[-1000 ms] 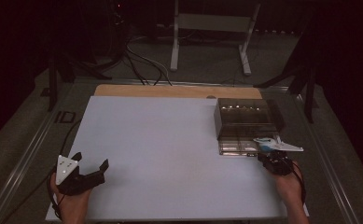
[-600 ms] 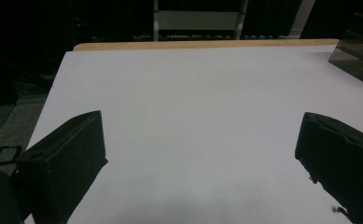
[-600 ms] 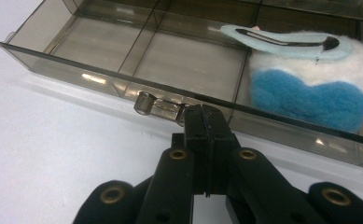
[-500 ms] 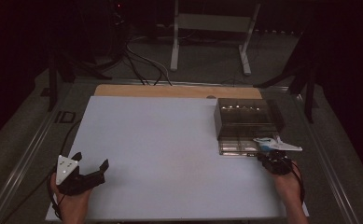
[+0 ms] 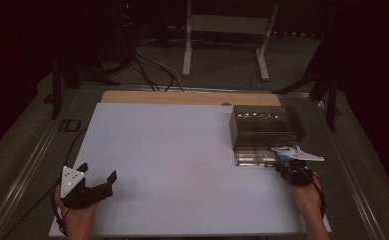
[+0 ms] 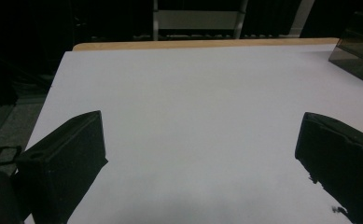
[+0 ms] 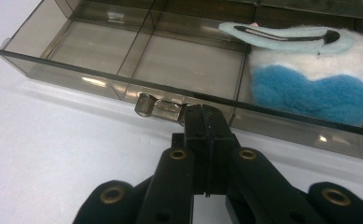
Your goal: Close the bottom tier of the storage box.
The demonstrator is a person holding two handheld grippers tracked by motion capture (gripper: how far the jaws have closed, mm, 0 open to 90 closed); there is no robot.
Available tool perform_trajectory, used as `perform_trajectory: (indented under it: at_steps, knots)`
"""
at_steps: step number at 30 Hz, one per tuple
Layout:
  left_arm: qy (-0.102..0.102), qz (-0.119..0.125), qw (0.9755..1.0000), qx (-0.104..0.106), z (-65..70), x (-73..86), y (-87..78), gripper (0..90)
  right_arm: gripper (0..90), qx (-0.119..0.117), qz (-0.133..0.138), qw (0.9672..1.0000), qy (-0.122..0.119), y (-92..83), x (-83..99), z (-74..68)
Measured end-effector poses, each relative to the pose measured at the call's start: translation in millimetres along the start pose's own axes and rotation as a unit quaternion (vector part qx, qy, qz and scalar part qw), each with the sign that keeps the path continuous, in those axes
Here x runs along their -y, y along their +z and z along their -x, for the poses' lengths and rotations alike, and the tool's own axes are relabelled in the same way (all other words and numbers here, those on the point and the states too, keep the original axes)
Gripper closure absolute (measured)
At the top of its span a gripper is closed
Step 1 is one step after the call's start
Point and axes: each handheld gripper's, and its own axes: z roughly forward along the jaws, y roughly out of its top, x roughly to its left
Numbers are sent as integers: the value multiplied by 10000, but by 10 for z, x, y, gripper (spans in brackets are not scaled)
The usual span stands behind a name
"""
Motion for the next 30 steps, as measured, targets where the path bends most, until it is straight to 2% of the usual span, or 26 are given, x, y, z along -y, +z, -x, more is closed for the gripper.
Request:
perform_trajectory:
  at_steps: [13,30]
  knots:
    - [19,-26,10000,3,6,1,9,33,900,12,40,9999,122,28,-7,25]
    - [22,-25,10000,14,14,2,17,33,900,60,51,9999,146,58,-18,29]
